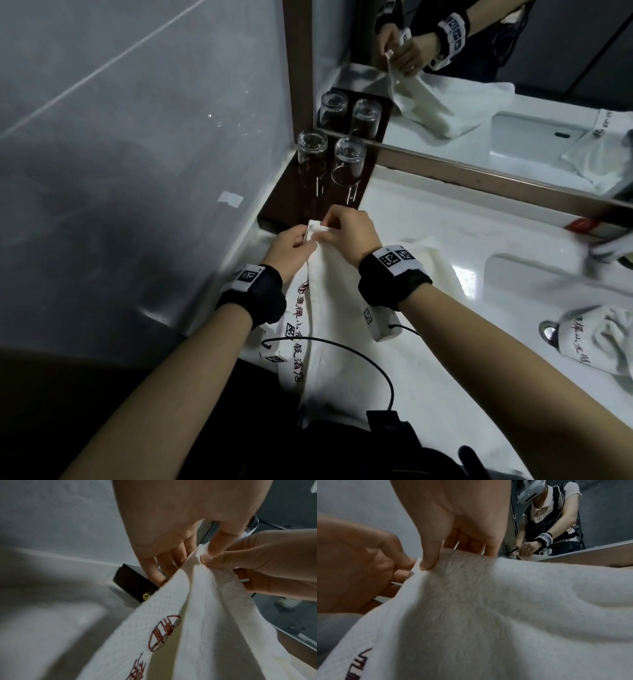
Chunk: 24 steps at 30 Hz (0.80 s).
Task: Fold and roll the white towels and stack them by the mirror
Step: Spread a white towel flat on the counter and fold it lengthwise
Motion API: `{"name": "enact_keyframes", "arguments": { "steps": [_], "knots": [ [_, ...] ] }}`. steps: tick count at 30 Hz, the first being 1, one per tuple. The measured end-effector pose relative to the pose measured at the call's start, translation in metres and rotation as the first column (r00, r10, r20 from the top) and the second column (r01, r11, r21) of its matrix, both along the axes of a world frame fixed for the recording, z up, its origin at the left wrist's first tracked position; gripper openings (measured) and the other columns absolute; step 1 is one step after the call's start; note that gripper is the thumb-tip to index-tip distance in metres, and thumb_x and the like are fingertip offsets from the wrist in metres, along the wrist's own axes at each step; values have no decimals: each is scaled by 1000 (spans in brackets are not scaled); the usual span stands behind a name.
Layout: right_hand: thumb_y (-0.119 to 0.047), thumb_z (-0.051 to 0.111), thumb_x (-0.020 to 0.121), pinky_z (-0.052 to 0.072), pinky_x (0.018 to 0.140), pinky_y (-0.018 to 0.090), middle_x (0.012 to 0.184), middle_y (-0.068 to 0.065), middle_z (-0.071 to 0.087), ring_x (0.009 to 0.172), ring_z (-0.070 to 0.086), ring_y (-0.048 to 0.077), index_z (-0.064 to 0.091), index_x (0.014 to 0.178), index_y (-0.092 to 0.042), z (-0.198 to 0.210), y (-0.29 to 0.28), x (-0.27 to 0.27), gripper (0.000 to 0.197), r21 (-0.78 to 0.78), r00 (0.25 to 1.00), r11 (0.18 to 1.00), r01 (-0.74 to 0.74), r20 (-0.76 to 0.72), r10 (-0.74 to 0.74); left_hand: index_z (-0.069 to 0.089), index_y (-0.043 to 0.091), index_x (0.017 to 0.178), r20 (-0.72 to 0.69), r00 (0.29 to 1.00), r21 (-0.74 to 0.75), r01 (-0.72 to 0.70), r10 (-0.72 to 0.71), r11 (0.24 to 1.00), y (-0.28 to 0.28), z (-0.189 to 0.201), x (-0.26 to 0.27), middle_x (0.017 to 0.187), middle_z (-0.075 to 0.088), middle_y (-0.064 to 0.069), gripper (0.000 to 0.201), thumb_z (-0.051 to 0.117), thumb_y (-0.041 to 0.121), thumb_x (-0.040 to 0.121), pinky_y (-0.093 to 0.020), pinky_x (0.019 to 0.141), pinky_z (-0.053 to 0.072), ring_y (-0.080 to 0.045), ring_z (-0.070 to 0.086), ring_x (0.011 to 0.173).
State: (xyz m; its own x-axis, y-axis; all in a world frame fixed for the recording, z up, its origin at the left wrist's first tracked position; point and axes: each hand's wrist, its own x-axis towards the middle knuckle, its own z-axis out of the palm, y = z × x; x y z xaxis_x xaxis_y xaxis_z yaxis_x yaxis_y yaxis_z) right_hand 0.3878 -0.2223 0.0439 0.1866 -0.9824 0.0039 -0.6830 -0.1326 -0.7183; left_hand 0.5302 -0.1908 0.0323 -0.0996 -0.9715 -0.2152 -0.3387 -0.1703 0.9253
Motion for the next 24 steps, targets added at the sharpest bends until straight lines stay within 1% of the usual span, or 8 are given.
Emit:
{"name": "enact_keyframes", "arguments": {
  "steps": [3,6,9,12,17,20,22,24],
  "knots": [
    [-30,76,72,44,64,30,73,-2,60,70,55,17,58,78,-17,-2,0,-3,23,24,999,1000,-19,51,17,51,14,76,65,997,-31,31,-29,999,-1,-1,-1,70,51,-6,15,58,11,89,-23,62,37,-10,47,64],
    [-26,73,78,43,67,25,82,-1,63,74,56,14,58,87,-16,-8,2,-16,20,27,993,997,-73,93,70,51,5,75,93,995,-72,-16,23,997,-3,-3,0,63,49,-11,21,54,15,93,-24,57,34,-12,44,60],
    [-20,61,84,45,82,37,96,8,68,90,61,29,59,101,-13,-22,1,-43,18,43,980,997,-62,-184,68,51,-5,95,141,985,-59,-92,100,994,-11,-6,9,92,60,-31,24,46,18,97,-33,68,39,-22,52,75],
    [-18,50,83,36,82,39,93,10,68,92,57,34,58,97,-13,-36,2,-73,17,10,888,999,53,-457,-42,52,-6,97,240,954,-97,-158,177,983,-19,-8,16,95,59,-29,26,44,18,97,-31,70,38,-25,53,80],
    [-14,55,83,34,86,41,105,13,58,105,45,34,65,97,-12,-51,4,-124,17,-87,770,971,221,-596,-228,52,5,95,274,924,-118,-241,265,963,-27,-10,17,94,54,-18,15,41,15,98,-31,73,35,-23,48,84],
    [-6,55,85,38,81,39,110,19,52,108,45,37,65,99,-4,-55,0,-147,17,-47,806,941,335,-502,-312,51,4,98,318,907,-108,-256,277,961,-30,-14,13,94,50,-12,19,38,17,99,-27,71,31,-23,47,86],
    [4,50,84,37,75,30,106,21,57,101,53,36,64,98,0,-56,-2,-153,20,-3,871,913,408,-301,-390,51,-2,110,363,889,-91,-264,279,960,-32,-17,10,102,53,-14,27,36,19,100,-27,74,30,-27,51,98],
    [8,46,83,37,73,23,99,15,64,90,58,28,63,100,-2,-53,-2,-152,27,10,876,876,483,-31,-482,47,-4,122,379,877,-58,-296,295,954,-37,-19,11,125,52,-20,34,34,19,100,-33,87,34,-32,47,118]
  ]
}}
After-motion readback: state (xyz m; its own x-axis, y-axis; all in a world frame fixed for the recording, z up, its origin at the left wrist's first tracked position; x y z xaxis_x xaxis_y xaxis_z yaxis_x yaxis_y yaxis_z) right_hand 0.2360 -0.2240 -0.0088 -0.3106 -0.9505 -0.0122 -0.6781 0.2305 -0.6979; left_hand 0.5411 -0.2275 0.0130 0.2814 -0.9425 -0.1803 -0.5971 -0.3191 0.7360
